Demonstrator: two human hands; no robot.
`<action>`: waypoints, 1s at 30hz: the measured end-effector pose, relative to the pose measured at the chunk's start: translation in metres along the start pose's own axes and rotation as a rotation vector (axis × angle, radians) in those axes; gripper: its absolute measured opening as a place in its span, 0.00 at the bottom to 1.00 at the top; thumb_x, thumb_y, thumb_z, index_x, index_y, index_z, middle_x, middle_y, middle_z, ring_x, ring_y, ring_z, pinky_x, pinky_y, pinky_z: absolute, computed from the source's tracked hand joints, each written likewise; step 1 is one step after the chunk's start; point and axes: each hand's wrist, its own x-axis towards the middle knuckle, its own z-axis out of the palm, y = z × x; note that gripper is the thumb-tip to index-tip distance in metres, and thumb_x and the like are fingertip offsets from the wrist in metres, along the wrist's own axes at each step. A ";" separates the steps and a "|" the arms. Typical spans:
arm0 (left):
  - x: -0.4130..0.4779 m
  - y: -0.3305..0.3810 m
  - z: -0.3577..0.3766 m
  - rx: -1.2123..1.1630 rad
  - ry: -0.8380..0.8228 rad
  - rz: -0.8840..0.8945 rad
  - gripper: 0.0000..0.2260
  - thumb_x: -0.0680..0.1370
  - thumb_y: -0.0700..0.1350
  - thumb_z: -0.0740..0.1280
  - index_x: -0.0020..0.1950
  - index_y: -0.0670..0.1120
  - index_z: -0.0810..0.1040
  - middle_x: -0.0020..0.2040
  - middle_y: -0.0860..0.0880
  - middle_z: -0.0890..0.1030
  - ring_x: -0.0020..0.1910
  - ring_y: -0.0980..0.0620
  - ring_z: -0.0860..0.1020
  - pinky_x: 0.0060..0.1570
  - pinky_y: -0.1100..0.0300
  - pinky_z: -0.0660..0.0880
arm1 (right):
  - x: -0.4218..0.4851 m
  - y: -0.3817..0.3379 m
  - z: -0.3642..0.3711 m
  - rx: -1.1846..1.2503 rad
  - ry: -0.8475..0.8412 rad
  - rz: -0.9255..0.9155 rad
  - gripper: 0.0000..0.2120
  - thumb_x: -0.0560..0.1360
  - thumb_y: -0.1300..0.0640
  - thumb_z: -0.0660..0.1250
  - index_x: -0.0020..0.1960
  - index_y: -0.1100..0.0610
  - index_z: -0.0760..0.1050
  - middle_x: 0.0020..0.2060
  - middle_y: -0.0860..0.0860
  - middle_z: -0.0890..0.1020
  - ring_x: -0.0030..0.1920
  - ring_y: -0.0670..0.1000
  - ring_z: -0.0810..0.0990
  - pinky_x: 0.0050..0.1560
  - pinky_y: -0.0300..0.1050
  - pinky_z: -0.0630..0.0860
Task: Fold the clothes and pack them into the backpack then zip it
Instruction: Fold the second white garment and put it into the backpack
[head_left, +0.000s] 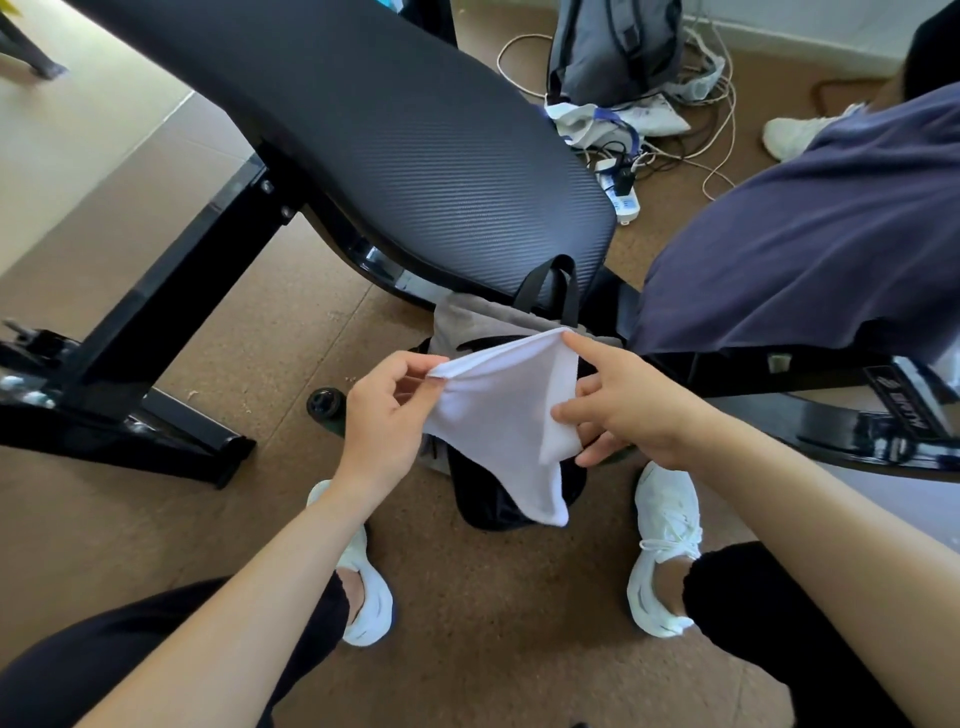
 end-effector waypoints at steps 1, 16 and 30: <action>-0.002 0.003 0.001 -0.013 -0.017 0.013 0.09 0.81 0.39 0.69 0.53 0.54 0.83 0.46 0.60 0.84 0.48 0.61 0.81 0.46 0.70 0.75 | -0.003 -0.003 0.002 0.076 -0.030 0.028 0.40 0.78 0.69 0.67 0.81 0.44 0.55 0.49 0.64 0.81 0.36 0.54 0.81 0.32 0.46 0.82; -0.021 0.011 0.025 0.089 -0.149 0.414 0.07 0.78 0.45 0.74 0.50 0.42 0.85 0.42 0.50 0.81 0.42 0.53 0.79 0.42 0.58 0.76 | 0.004 -0.009 0.011 0.501 -0.141 0.127 0.19 0.79 0.58 0.69 0.67 0.61 0.71 0.57 0.63 0.83 0.49 0.61 0.87 0.43 0.49 0.83; -0.028 -0.021 0.032 0.219 -0.482 0.007 0.12 0.75 0.51 0.73 0.55 0.50 0.78 0.47 0.53 0.80 0.47 0.50 0.79 0.48 0.43 0.77 | 0.009 -0.021 -0.009 0.611 -0.031 -0.043 0.10 0.78 0.65 0.67 0.58 0.58 0.73 0.43 0.52 0.78 0.33 0.45 0.77 0.27 0.32 0.73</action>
